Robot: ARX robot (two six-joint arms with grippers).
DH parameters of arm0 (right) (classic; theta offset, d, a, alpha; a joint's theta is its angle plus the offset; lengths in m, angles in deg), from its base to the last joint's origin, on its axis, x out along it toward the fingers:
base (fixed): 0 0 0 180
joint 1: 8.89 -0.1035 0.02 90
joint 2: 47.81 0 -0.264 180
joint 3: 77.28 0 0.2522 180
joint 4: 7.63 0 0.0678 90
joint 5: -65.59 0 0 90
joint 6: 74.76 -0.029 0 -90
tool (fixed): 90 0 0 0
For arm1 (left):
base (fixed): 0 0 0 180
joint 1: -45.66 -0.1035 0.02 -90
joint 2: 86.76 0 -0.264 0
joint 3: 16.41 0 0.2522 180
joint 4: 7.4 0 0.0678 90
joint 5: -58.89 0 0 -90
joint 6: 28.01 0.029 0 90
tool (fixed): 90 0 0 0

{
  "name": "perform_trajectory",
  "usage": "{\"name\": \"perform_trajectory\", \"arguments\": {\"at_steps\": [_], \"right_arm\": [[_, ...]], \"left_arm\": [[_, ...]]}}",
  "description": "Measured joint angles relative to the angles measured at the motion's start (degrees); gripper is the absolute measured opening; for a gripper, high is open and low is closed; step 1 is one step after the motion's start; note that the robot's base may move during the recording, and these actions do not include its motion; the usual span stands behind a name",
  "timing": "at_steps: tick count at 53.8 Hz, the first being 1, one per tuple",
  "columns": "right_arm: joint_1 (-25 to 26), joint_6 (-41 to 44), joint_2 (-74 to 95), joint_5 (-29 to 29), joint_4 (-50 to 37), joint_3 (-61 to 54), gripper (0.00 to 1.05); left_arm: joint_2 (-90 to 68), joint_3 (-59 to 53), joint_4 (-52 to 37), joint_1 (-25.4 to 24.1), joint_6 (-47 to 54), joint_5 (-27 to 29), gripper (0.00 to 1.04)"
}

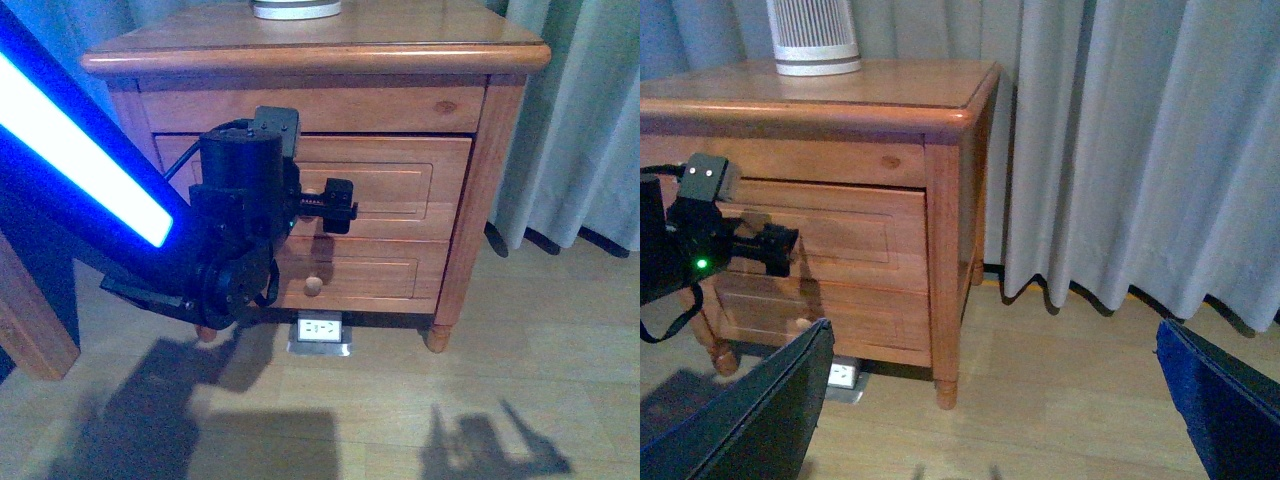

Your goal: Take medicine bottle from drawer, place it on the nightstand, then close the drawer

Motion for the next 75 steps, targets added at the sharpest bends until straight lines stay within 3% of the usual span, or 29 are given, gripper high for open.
{"name": "perform_trajectory", "arguments": {"at_steps": [31,49,53,63,70,75], "right_arm": [[0.00,0.00,0.00,0.00,0.00,0.00,0.98],[0.00,0.00,0.00,0.00,0.00,0.00,0.98],[0.00,0.00,0.00,0.00,-0.02,0.00,0.98],[0.00,0.00,0.00,0.00,0.00,0.00,0.98],[0.00,0.00,0.00,0.00,0.00,0.00,0.98],[0.00,0.00,0.00,0.00,0.00,0.00,0.98]], "left_arm": [[-1.27,0.24,0.02,1.14,-1.70,-0.37,0.97],[-1.55,1.57,0.52,1.07,-1.81,0.11,0.71],[-1.66,1.75,0.92,1.05,-1.77,0.15,0.72],[-1.88,2.05,1.92,1.07,-1.88,-0.02,0.64],[-2.08,2.05,1.92,1.25,-2.03,-0.46,0.38],[-2.08,2.08,1.92,1.53,-2.14,-0.15,0.28]]}}
